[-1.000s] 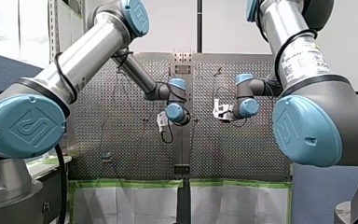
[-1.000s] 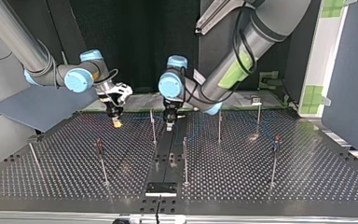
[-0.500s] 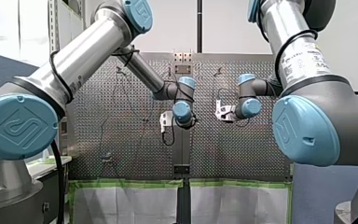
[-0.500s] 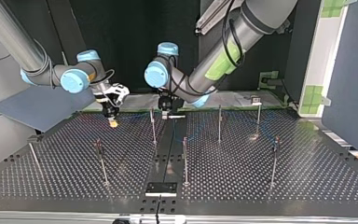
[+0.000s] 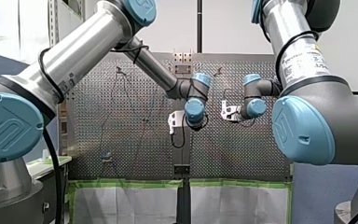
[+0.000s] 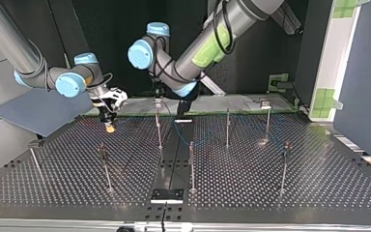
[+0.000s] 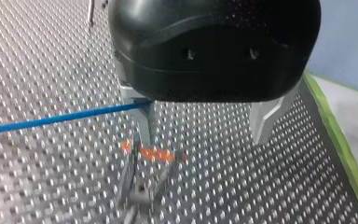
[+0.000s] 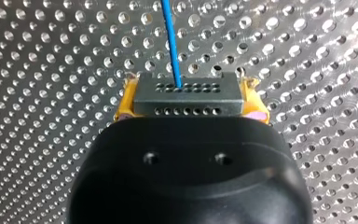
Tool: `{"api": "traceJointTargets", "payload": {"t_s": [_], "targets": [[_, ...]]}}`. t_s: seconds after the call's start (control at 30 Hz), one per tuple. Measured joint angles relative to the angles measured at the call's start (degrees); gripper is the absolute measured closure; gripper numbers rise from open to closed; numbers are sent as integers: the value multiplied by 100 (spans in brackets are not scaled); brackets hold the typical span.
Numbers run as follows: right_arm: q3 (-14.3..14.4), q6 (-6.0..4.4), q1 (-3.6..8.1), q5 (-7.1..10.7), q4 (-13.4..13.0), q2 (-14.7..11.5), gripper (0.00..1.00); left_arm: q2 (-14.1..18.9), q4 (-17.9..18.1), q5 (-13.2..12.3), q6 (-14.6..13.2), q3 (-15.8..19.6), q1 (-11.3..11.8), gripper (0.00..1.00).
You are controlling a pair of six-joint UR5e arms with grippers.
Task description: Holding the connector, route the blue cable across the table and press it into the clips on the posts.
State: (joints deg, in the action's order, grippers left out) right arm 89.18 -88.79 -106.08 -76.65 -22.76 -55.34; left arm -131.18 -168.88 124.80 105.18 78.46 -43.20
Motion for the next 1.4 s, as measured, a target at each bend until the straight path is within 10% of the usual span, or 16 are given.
{"api": "traceJointTargets", "payload": {"t_s": [0.33, 0.93, 1.4], "targets": [[1, 0, 11, 4, -10, 3, 100, 138, 66, 518, 59, 0, -359, 0], [0, 0, 28, 19, -7, 7, 100, 154, 549, 1086, -341, 289, 143, 0], [-1, 135, -39, 616, -6, -2, 100, 696, 1229, 1069, -863, 717, -57, 0]]}}
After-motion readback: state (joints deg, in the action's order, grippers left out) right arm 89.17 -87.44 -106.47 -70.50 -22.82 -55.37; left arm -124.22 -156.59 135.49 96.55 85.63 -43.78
